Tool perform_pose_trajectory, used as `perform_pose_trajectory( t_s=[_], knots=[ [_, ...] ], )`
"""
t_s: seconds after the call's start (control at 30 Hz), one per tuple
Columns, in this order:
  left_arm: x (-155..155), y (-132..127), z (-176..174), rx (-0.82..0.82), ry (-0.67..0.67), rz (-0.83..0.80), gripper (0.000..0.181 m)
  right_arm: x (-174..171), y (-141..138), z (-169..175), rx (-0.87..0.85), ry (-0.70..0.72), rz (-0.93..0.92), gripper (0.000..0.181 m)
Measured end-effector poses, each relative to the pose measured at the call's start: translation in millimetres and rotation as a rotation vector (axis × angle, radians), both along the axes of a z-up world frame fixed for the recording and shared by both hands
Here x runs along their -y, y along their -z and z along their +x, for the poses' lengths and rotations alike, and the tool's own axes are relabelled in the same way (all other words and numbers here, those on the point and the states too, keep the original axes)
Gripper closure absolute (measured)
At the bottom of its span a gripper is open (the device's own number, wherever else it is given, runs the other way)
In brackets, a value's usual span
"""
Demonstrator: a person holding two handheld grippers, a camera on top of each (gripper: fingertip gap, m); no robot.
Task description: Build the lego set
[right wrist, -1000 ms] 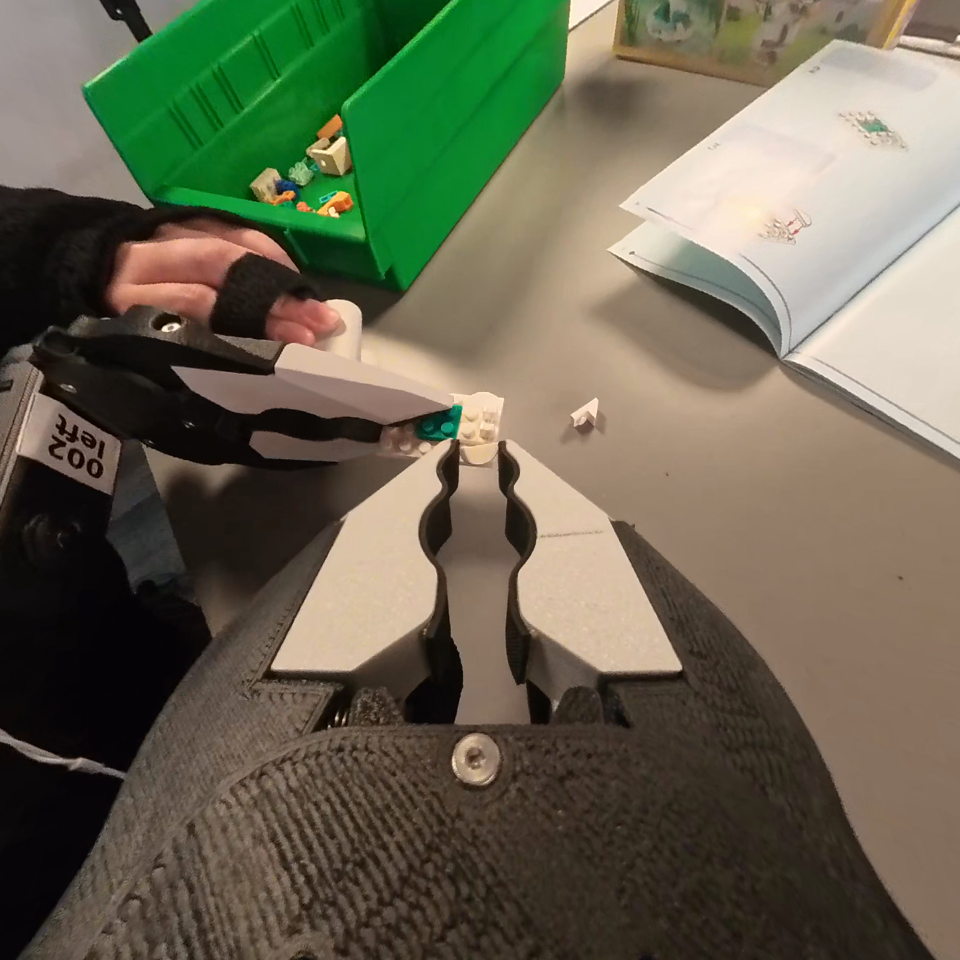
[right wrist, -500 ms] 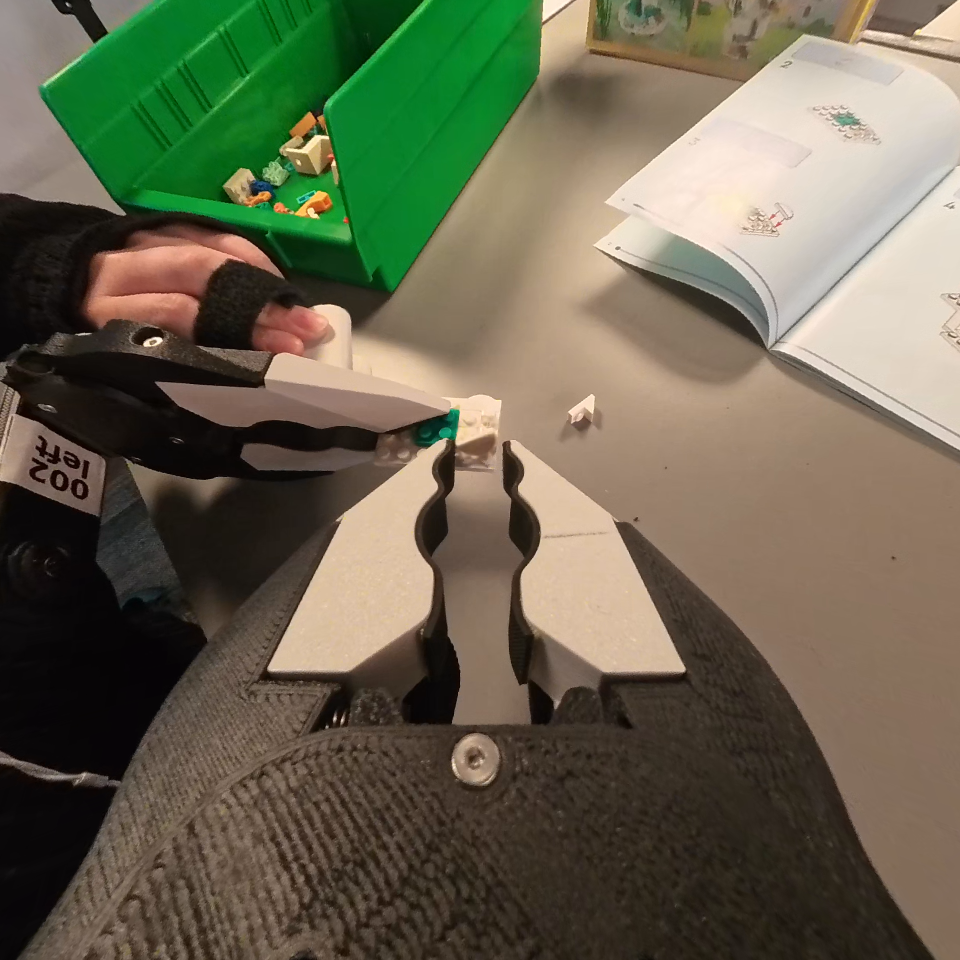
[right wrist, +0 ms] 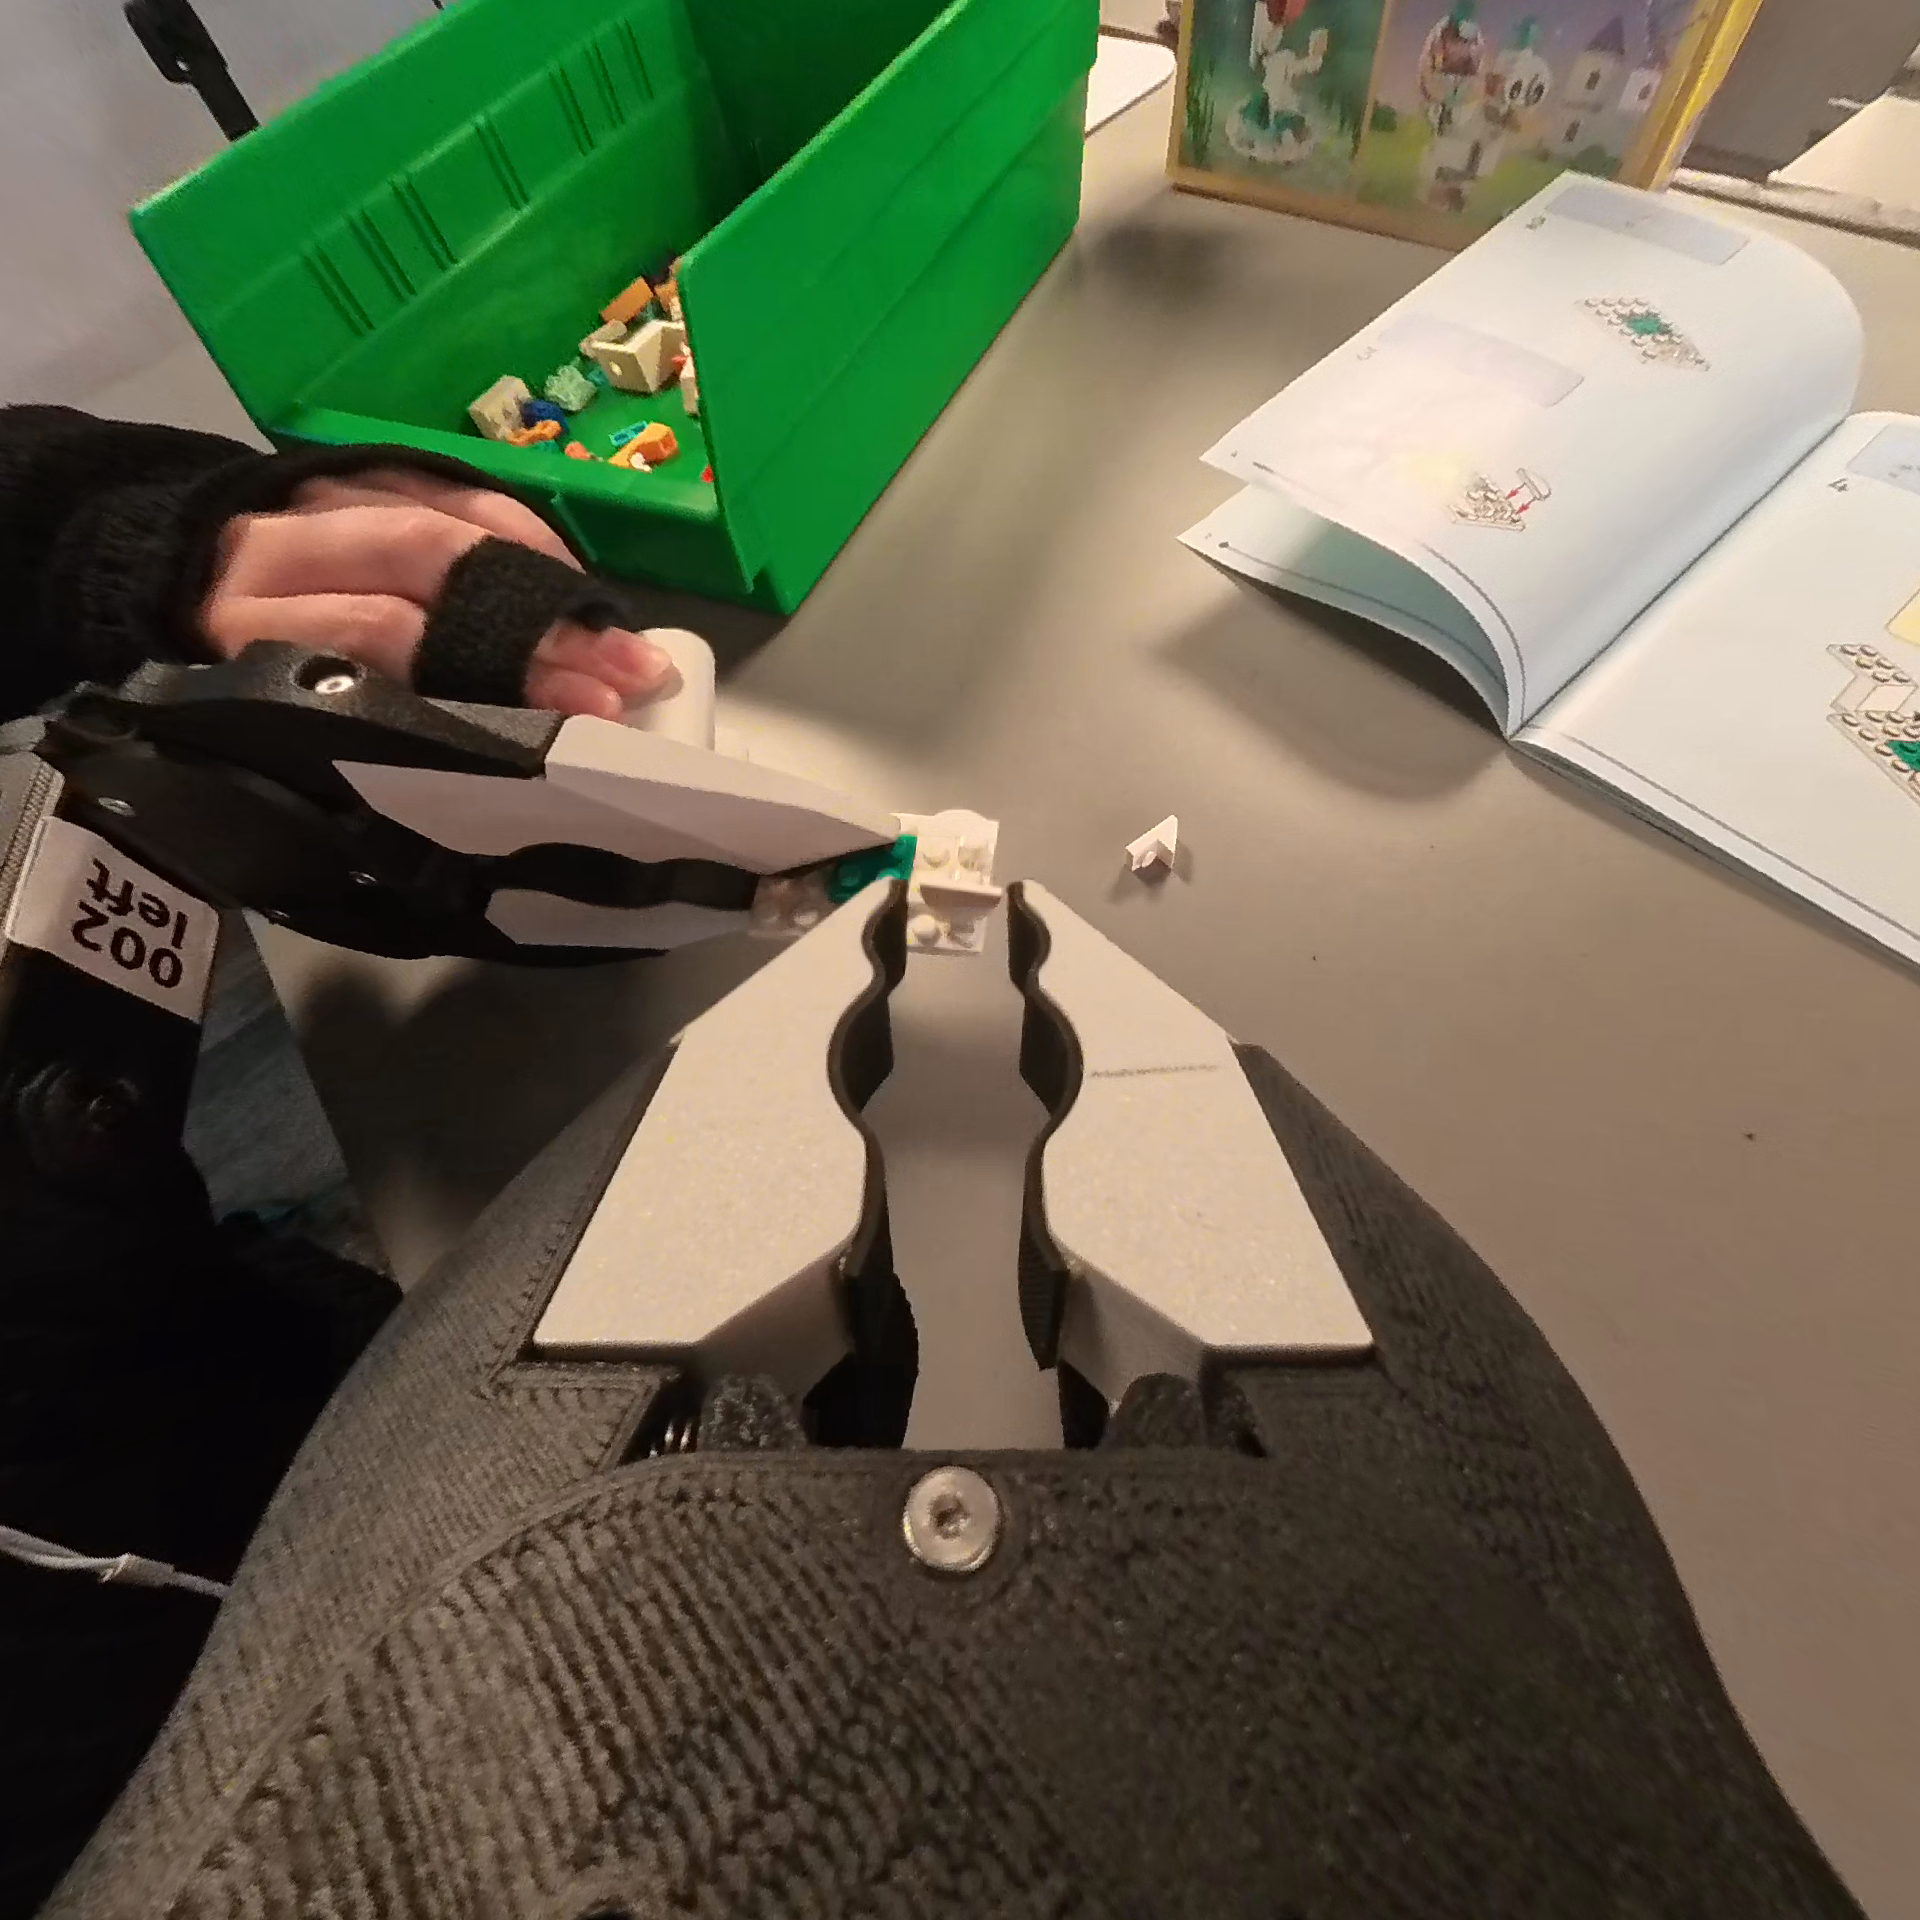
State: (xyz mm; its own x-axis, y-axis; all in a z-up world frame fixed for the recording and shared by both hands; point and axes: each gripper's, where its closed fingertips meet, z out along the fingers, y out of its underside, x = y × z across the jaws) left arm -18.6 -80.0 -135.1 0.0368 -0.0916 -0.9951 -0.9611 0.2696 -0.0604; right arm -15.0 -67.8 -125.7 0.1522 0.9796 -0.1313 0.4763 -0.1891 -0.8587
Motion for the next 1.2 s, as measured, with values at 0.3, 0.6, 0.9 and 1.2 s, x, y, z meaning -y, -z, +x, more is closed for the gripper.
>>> perform_pose_trajectory(
  t_s=[0.3, 0.6, 0.9, 1.2],
  knots=[
    [-2, 1, 0, -0.03, -0.007, 0.014, 0.174, 4, -6, 3, 0.125, -0.095, 0.036, 0.174],
    [-2, -1, 0, -0.028, -0.007, 0.018, 0.174, 5, 1, 1, 0.169, -0.112, 0.031, 0.16],
    [-3, 0, -1, -0.058, -0.012, 0.026, 0.174, 1, 4, 5, 0.227, -0.124, 0.033, 0.168],
    [-4, 4, -1, -0.092, -0.01, 0.015, 0.174, -7, 56, 59, 0.732, -0.318, -0.071, 0.176]
  ],
)
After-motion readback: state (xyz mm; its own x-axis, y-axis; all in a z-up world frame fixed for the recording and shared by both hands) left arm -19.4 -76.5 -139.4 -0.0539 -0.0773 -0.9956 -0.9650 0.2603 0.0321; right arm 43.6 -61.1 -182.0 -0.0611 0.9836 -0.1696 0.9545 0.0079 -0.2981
